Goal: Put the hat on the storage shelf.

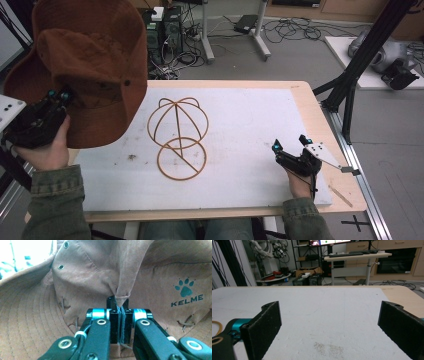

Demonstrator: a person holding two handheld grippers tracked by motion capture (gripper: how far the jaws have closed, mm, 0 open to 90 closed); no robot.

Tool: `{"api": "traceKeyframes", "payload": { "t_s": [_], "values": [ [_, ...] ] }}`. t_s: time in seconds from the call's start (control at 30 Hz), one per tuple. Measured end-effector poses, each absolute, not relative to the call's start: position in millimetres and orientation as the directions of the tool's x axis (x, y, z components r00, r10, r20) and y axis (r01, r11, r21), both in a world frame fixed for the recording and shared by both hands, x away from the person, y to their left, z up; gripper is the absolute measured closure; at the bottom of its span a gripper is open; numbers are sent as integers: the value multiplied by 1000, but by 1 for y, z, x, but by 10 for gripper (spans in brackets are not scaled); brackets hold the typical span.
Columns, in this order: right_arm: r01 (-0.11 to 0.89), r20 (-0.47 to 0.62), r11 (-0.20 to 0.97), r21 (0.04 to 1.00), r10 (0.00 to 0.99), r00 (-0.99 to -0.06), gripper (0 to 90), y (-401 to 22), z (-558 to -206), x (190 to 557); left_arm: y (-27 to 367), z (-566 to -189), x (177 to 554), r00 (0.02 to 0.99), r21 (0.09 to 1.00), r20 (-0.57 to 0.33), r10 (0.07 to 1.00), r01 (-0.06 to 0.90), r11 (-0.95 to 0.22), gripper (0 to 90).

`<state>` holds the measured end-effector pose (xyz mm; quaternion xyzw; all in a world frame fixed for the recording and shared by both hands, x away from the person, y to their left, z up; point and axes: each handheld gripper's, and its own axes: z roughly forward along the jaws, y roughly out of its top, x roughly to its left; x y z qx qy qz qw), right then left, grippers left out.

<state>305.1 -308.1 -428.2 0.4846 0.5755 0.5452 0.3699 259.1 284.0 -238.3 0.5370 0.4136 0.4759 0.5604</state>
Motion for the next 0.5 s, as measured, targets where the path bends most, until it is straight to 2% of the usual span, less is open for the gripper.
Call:
{"api": "traceKeyframes", "payload": {
  "t_s": [0.23,0.5],
  "values": [
    [154,108,-70,986,959,-260,46,-308,-428,305,265,-220,276,310,996,68,948,-84,-44,885],
    [153,100,-61,986,960,-262,46,-309,-429,306,249,-200,290,509,996,89,856,-50,-73,884]
  ]
}}
